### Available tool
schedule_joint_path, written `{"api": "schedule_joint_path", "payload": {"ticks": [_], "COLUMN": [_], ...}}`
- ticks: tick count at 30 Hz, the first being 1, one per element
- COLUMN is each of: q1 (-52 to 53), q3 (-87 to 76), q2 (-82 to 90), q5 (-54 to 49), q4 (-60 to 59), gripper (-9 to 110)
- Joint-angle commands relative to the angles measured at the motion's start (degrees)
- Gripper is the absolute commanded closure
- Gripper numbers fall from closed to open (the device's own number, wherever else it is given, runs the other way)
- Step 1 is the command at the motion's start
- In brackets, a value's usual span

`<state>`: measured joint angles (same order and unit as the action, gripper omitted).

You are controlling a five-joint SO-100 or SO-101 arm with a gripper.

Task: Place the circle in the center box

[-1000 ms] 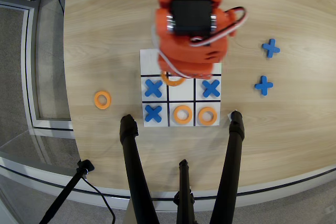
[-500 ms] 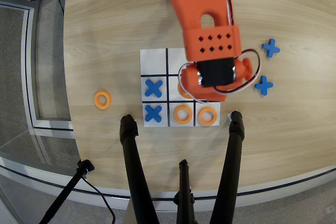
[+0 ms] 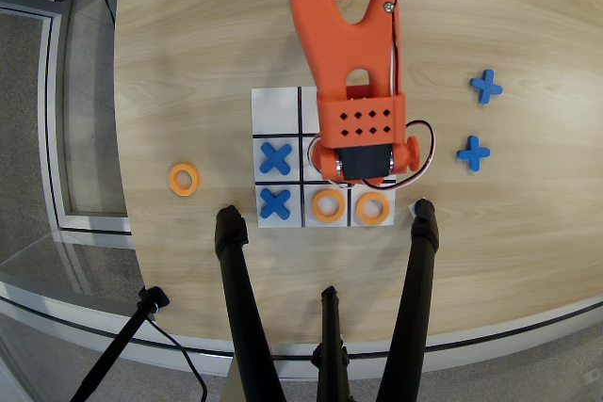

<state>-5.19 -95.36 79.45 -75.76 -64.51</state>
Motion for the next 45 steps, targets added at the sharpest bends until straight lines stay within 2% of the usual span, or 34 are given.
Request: {"api": "schedule_joint_path", "payload": {"ticks": [1, 19, 45], "q1": [0.3, 1.8, 1.2], "q3": [2.6, 6.3, 6.8], "q2": [-0.9, -7.7, -8.4], "q5": [0.7, 1.2, 2.4], "q4": [0.9, 3.7, 4.4], "gripper": [102, 102, 101]}}
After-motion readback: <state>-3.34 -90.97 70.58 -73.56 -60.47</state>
